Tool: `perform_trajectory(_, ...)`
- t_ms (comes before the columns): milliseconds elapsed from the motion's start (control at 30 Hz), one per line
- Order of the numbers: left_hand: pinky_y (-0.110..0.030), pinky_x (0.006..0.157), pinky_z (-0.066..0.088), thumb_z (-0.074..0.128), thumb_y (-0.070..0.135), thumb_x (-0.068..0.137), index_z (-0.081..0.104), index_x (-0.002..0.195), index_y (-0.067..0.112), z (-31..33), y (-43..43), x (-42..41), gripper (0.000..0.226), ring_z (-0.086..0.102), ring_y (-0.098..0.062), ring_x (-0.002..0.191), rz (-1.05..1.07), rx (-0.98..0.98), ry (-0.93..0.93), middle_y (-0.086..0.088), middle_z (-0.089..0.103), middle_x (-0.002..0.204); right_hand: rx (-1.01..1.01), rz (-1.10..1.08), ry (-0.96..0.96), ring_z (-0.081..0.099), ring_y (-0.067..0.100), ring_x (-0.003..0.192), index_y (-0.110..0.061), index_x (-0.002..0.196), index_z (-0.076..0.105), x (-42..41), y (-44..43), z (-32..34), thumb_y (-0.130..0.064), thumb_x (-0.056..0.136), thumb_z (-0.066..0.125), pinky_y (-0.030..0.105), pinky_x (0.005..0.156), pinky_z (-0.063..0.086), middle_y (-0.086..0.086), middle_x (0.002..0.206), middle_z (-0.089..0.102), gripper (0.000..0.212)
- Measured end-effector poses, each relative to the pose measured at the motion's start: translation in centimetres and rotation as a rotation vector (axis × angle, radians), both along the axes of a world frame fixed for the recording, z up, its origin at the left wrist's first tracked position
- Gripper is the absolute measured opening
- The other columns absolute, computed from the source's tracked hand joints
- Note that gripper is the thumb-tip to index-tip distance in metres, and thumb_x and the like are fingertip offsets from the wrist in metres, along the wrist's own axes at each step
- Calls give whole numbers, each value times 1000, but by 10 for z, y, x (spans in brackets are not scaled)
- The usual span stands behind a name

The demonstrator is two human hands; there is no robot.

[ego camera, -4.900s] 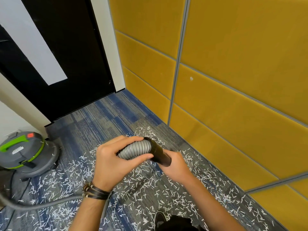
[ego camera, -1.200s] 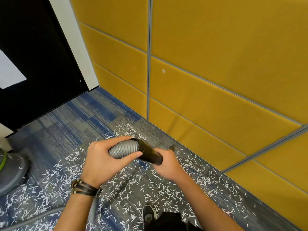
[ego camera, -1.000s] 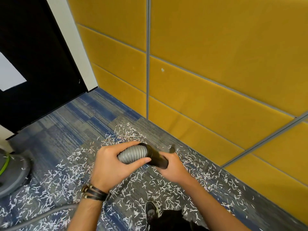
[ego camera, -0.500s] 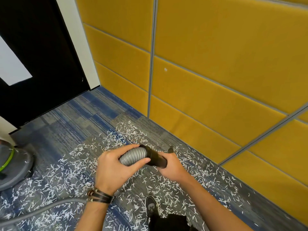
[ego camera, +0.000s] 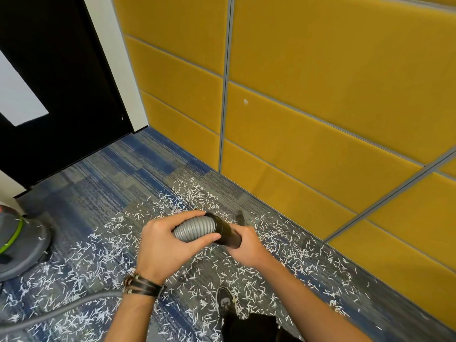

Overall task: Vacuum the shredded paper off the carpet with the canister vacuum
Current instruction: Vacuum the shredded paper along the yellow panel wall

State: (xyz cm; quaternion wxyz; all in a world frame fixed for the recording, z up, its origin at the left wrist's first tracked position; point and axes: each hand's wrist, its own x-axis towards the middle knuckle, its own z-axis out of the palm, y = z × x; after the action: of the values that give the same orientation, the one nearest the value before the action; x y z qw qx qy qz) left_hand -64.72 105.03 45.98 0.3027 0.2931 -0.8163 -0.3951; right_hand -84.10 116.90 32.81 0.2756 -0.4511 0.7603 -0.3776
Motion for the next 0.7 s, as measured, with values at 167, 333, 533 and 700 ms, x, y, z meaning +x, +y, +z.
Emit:
perform_trajectory(167,-11,73,56,82,75,61,82,105,40,-6,11,-1,57,72,8,77,17,-7,24,31,74,87,-4,-38,14,56,9,56,-18,86,69,-5,14,-1,-4,80,67,27,53,43,1,68,67,15)
perform_trajectory(333,-16,72,60,78,79,63,81,108,40,-10,6,-6,59,71,8,78,37,-13,-13,29,75,89,9,-9,40,57,7,56,-21,82,67,-16,7,5,-3,80,67,25,54,43,0,66,66,18)
perform_trajectory(533,-16,75,60,80,80,59,79,104,48,-19,12,-17,56,71,9,81,2,24,-37,33,74,89,29,-6,48,60,10,59,-22,87,68,-23,19,-4,-8,82,73,30,55,48,0,71,67,15)
perform_trajectory(700,-24,78,63,78,81,61,79,108,46,-17,13,-18,58,71,9,81,-8,-6,-46,31,75,91,15,-56,47,62,12,61,-22,88,70,-19,23,-9,-10,81,75,36,58,51,-1,72,69,15)
